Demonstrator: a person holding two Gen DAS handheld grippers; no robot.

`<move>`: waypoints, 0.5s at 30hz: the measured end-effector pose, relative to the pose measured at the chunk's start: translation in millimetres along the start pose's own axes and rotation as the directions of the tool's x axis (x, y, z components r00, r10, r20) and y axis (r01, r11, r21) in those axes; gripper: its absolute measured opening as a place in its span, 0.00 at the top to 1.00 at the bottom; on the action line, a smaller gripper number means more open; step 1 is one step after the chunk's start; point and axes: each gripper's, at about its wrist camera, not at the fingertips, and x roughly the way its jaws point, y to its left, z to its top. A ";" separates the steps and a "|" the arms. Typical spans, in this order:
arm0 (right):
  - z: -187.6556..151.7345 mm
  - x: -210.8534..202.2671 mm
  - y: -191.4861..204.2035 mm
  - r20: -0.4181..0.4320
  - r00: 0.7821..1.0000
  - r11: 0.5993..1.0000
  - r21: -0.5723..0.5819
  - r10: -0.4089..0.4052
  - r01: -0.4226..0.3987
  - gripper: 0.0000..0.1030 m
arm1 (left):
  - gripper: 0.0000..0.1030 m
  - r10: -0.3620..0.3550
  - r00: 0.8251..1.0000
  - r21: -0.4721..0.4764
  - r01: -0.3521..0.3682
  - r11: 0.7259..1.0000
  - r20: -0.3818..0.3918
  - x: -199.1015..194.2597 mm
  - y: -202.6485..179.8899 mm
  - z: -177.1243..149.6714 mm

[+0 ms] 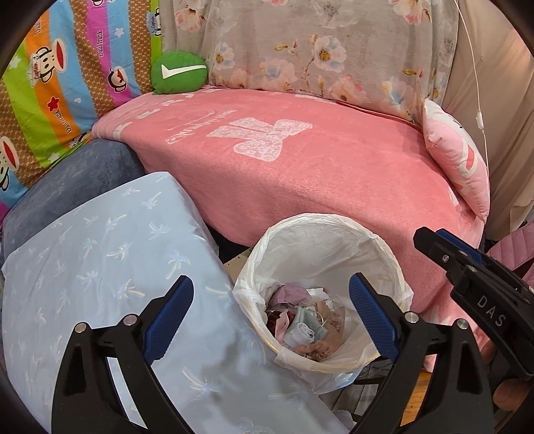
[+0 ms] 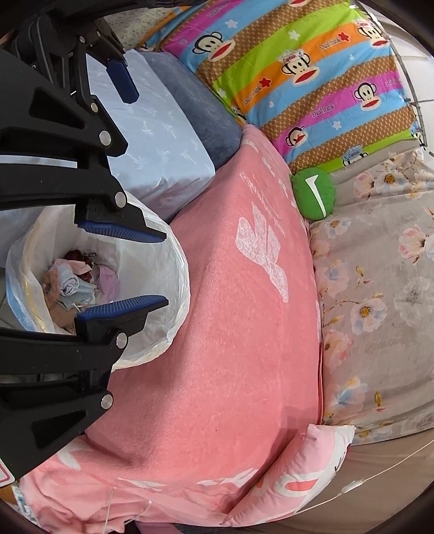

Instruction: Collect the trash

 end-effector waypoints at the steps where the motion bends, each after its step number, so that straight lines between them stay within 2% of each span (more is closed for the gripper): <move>1: -0.7 -1.6 1.7 -0.001 1.000 1.000 -0.012 -0.006 0.006 0.67 | 0.12 0.005 1.000 -0.001 -0.005 1.000 0.001 -0.9 0.6 -1.0; 5: -4.6 -9.8 9.5 -0.002 0.999 0.998 -0.062 -0.033 0.033 0.60 | 0.12 0.025 1.000 -0.002 -0.025 1.000 0.002 -4.7 4.9 -6.4; 9: -15.4 -17.3 16.7 -0.016 0.998 0.991 -0.116 -0.064 0.061 0.59 | 0.12 0.044 0.999 -0.018 -0.044 0.999 -0.002 -10.1 11.2 -15.7; 12: -27.2 -20.9 21.7 -0.030 0.995 0.983 -0.165 -0.092 0.086 0.55 | 0.12 0.058 0.998 -0.027 -0.058 0.998 -0.008 -13.8 15.3 -25.1; 15: -39.9 -25.2 24.0 -0.039 0.992 0.974 -0.196 -0.122 0.112 0.54 | 0.08 0.085 0.996 -0.038 -0.085 0.996 -0.014 -16.5 18.2 -36.4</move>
